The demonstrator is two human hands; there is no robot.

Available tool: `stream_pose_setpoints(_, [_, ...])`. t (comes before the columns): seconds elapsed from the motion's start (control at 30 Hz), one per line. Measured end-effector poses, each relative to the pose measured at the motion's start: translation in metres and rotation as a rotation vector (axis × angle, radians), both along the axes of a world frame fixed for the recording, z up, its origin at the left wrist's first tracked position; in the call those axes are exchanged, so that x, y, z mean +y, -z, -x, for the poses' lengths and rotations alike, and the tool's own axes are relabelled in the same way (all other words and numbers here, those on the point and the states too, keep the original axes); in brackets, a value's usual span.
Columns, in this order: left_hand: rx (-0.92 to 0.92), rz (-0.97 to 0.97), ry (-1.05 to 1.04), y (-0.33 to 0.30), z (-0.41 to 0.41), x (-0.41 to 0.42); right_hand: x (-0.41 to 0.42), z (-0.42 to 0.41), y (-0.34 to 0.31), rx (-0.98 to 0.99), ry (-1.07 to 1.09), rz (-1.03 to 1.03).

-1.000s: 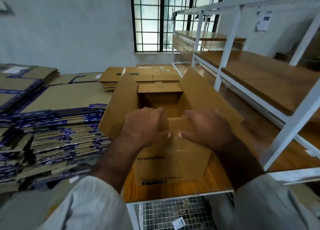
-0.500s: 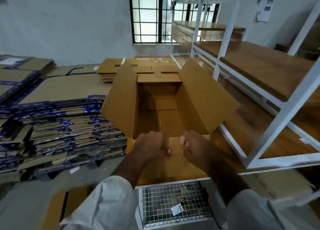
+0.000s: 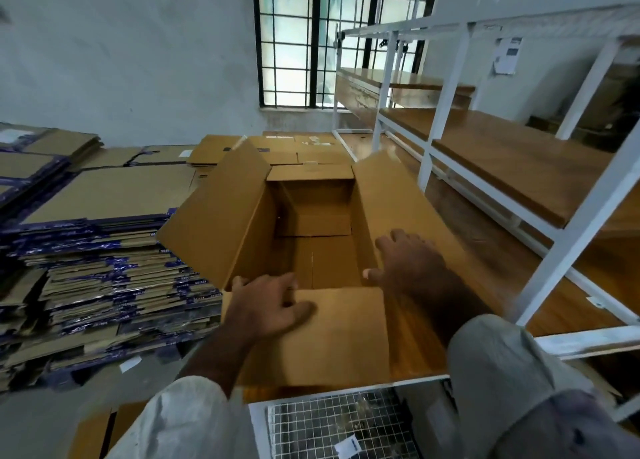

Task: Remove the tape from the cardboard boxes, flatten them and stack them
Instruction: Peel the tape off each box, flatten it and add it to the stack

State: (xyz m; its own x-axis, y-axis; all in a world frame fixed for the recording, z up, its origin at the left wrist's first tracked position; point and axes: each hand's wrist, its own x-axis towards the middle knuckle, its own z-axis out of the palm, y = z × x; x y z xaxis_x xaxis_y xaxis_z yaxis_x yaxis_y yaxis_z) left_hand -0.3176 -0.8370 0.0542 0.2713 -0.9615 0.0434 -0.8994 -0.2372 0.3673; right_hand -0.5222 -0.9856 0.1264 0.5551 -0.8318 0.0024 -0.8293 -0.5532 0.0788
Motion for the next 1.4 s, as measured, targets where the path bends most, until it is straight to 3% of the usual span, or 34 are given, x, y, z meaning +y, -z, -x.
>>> stream_pose_setpoints(0.13, [-0.06, 0.055, -0.087, 0.005, -0.042, 0.019, 0.012, -0.009, 0.017, 0.0, -0.046, -0.156])
stream_pose_setpoints(0.3, [-0.147, -0.032, -0.148, 0.003, -0.092, 0.031, 0.042, -0.021, 0.031, -0.07, -0.161, -0.13])
stream_pose_setpoints(0.43, [-0.037, -0.019, -0.205, -0.009, -0.085, 0.017, 0.062, -0.035, 0.034, -0.166, -0.191, -0.192])
stream_pose_setpoints(0.6, [0.37, -0.041, -0.164, -0.016, -0.016, -0.026, 0.08, -0.057, 0.044, -0.315, -0.328, -0.271])
stream_pose_setpoints(0.77, [0.389, -0.084, -0.384, -0.01, -0.004, -0.058, 0.05, -0.056, 0.026, -0.509, -0.3, -0.501])
stream_pose_setpoints(0.87, [0.259, -0.205, -0.41, -0.014, 0.0, -0.062, 0.008, -0.056, 0.009, -0.618, -0.269, -0.494])
stream_pose_setpoints(1.1, [-0.029, -0.185, -0.376, -0.006, -0.014, -0.052, -0.087, -0.095, -0.009, -0.472, -0.319, -0.39])
stream_pose_setpoints(1.2, [0.023, -0.213, -0.369, -0.009, -0.037, -0.036, -0.112, -0.109, -0.005, -0.42, -0.368, -0.371])
stream_pose_setpoints(1.3, [0.117, -0.235, -0.496, -0.017, -0.059, -0.018, -0.129, -0.125, 0.012, -0.349, -0.401, -0.389])
stream_pose_setpoints(1.4, [0.03, -0.344, -0.62, -0.018, -0.068, -0.015, -0.139, -0.138, 0.038, -0.221, -0.391, -0.451])
